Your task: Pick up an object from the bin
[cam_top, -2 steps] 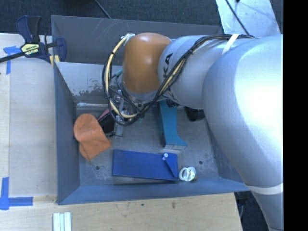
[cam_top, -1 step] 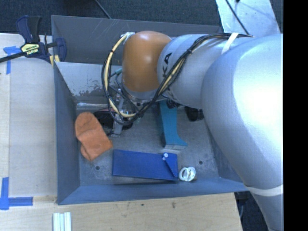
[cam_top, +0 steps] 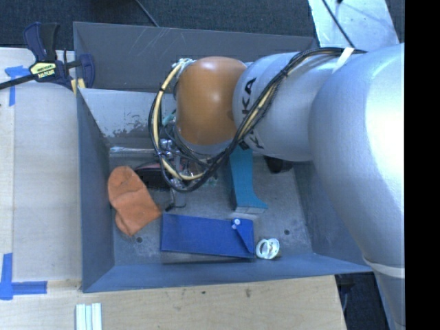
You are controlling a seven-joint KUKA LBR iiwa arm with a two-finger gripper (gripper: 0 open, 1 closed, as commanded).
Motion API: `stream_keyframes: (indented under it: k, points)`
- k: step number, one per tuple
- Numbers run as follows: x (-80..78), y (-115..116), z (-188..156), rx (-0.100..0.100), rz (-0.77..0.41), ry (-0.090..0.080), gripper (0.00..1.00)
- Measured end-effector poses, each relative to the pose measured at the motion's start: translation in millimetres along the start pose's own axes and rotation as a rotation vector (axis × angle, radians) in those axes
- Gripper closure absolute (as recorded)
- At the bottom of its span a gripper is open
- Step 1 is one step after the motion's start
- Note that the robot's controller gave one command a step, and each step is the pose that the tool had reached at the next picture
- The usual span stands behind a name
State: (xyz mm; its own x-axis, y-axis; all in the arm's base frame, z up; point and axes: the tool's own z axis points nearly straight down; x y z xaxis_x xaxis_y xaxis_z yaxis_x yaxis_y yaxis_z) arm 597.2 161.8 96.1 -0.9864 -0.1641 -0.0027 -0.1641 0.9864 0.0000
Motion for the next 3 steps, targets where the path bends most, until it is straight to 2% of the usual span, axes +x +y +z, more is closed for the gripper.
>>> stream_keyframes:
  k: [1, 2, 3]
  points:
    - [-10.2, -3, 12, -0.001, -0.004, -0.003, 0.0]
    - [54.9, -2, 17, -0.003, -0.097, -0.051, 1.0]
    - [54.6, -2, 17, -0.003, -0.095, -0.049, 1.0]
